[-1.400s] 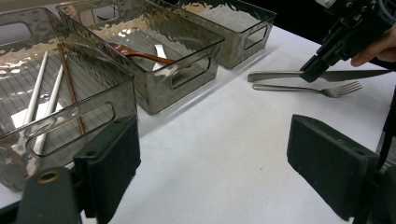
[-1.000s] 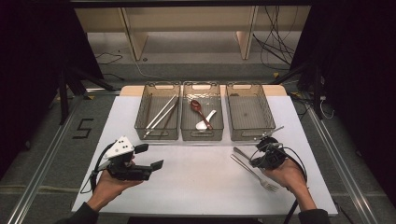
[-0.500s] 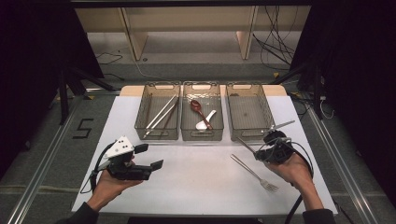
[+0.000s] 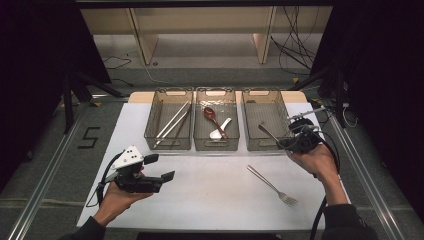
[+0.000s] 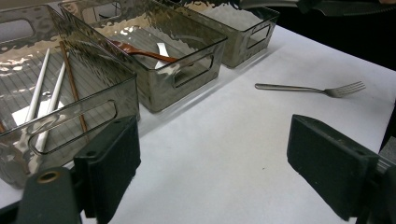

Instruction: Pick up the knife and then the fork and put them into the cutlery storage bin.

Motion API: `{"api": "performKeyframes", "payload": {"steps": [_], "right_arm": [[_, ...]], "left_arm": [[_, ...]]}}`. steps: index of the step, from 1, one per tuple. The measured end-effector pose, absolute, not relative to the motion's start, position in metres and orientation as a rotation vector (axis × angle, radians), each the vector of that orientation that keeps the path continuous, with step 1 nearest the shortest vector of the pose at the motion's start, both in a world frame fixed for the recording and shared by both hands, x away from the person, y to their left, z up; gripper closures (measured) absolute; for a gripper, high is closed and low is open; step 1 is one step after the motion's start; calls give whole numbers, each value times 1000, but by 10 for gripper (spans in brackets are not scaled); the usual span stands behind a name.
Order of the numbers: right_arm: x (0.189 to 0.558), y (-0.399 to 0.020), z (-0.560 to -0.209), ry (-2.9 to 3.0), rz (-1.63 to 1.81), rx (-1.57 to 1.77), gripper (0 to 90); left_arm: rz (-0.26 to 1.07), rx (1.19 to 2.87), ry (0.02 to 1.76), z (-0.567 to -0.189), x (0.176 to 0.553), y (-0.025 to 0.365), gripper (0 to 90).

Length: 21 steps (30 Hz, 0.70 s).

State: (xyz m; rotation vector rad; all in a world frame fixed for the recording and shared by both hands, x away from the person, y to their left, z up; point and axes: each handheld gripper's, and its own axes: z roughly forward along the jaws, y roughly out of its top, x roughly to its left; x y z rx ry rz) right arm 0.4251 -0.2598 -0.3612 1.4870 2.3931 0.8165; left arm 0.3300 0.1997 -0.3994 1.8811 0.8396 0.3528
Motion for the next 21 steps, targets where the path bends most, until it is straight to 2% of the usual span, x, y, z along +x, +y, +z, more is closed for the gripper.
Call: {"api": "performKeyframes", "payload": {"steps": [21], "right_arm": [[505,-240,-343,2305,733,1575,837]], "left_arm": [[347,1874,834,-399,330,201,165]]}}
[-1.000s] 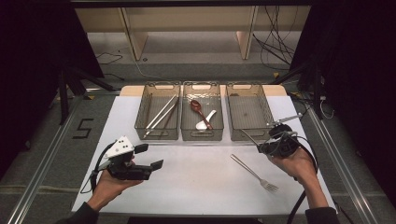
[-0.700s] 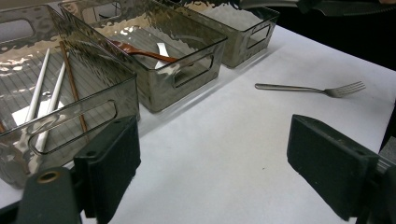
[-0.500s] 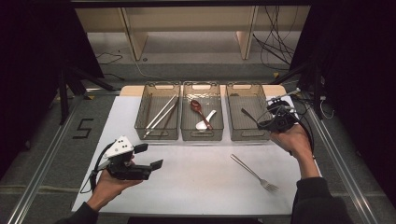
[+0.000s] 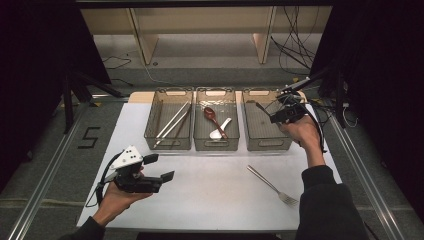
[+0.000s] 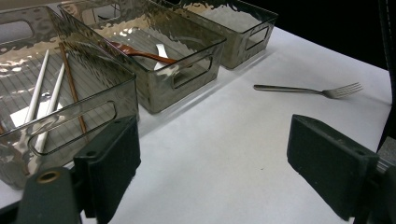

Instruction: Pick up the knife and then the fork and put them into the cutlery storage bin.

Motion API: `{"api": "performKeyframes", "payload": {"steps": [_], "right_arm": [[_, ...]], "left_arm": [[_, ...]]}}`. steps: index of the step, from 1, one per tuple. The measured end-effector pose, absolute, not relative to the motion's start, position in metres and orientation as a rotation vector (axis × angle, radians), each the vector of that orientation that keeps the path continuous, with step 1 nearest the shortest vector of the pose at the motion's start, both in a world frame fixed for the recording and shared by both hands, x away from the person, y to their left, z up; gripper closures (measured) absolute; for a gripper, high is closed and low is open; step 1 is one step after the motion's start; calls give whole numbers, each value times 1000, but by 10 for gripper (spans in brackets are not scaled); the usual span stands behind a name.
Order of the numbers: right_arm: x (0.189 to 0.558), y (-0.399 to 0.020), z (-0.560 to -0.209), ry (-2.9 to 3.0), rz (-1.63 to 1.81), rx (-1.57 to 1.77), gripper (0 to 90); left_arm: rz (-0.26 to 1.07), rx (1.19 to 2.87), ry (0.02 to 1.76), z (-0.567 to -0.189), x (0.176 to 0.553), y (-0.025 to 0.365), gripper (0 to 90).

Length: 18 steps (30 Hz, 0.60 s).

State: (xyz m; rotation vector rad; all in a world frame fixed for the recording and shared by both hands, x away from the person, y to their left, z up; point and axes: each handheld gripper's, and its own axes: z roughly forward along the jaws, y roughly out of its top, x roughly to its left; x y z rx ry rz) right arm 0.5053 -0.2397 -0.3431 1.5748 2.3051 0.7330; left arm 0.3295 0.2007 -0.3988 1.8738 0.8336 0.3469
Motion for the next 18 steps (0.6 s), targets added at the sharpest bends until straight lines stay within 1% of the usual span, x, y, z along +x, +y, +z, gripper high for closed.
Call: {"api": "performKeyframes", "payload": {"steps": [8,18], "right_arm": [[523,-238,-346,2264,722,1615,837],[536,-233,-357,2255,691,1644,837]], "left_arm": [[345,1872,833,-398,329,201,165],[343,1868,834,-398,329,201,165]]}}
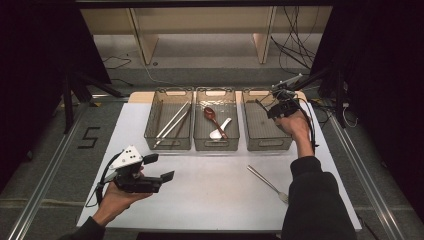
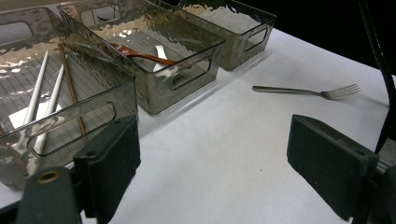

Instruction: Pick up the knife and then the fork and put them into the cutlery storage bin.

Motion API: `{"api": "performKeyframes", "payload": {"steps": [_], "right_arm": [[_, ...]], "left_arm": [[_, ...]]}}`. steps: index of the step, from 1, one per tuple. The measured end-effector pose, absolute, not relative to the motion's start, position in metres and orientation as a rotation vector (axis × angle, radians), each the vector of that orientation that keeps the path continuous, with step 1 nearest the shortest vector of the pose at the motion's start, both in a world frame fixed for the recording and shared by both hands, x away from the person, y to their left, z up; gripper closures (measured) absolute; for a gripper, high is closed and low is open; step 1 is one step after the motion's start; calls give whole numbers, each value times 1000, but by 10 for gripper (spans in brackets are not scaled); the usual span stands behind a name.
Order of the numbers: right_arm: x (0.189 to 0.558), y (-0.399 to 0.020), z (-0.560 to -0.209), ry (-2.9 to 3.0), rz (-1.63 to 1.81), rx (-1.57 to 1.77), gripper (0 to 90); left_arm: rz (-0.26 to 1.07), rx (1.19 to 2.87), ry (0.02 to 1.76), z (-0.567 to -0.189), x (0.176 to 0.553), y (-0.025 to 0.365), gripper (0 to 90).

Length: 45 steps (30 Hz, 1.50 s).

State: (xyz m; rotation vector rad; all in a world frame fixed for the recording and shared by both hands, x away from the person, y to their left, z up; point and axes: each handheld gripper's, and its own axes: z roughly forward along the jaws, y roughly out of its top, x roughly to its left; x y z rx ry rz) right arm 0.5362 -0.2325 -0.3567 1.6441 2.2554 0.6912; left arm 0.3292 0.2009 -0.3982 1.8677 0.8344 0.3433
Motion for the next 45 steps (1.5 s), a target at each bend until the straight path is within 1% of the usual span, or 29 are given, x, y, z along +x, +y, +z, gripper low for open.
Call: {"api": "performKeyframes", "payload": {"steps": [33,35,37,39,45], "right_arm": [[560,-221,-366,2231,624,1654,832],[563,-220,-367,2221,622,1644,814],[563,-219,-365,2173,652,1626,706],[564,-217,-362,2174,683,1618,694],[560,-218,-353,2187,711,1601,605]], "left_arm": [[338,1869,824,-398,329,200,165],[339,1871,819,-397,329,200,165],[340,1873,816,-397,329,200,165],[338,1872,817,-398,329,200,165],[339,1871,821,-398,329,200,165]]}}
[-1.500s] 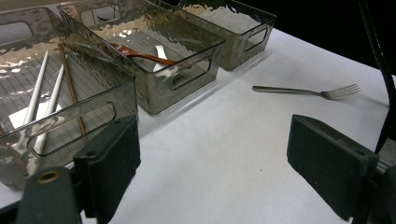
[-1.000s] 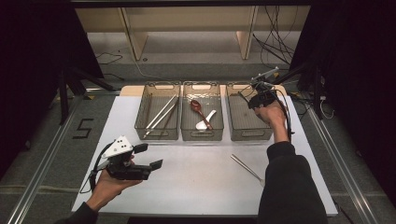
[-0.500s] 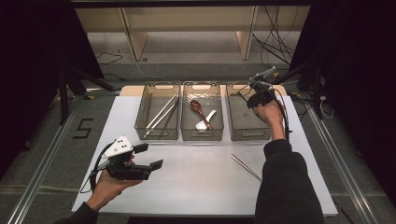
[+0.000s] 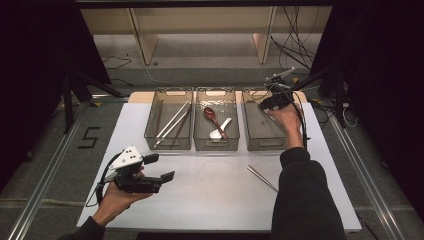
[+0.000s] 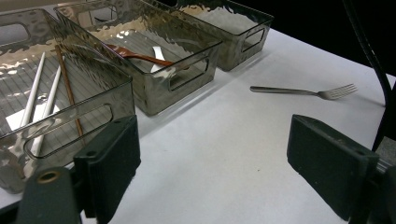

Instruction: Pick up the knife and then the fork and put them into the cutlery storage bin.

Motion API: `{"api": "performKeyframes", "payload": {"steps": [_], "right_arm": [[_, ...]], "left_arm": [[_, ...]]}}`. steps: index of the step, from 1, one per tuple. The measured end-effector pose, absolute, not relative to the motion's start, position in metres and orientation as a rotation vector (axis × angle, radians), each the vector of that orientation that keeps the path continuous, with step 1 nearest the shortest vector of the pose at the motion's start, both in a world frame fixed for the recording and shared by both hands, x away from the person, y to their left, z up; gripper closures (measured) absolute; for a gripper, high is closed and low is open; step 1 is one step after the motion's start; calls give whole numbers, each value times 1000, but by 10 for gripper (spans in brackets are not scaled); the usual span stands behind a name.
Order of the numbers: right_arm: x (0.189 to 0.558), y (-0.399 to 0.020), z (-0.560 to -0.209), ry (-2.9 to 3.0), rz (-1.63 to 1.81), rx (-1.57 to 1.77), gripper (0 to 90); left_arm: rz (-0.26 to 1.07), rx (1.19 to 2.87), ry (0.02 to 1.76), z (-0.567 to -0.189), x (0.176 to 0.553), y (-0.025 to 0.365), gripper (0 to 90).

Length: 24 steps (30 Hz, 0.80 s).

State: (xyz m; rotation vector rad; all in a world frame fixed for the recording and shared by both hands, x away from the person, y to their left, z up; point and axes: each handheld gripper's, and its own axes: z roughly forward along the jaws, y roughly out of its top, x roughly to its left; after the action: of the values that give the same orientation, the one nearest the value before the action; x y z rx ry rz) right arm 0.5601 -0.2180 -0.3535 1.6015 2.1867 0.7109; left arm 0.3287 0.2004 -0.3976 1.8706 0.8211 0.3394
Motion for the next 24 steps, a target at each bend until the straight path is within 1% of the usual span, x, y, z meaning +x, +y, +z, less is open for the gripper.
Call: {"api": "performKeyframes", "payload": {"steps": [6,12,16,24], "right_arm": [[551,-223,-347,2216,728,1581,525],[536,-223,-336,2253,788,1530,409],[518,-222,-333,2290,849,1488,366],[476,-227,-338,2397,881,1400,294]], "left_arm": [[340,1871,822,-398,328,199,165],[342,1872,823,-398,328,200,165],[343,1869,827,-398,328,201,165],[342,1872,828,-398,328,199,165]]}}
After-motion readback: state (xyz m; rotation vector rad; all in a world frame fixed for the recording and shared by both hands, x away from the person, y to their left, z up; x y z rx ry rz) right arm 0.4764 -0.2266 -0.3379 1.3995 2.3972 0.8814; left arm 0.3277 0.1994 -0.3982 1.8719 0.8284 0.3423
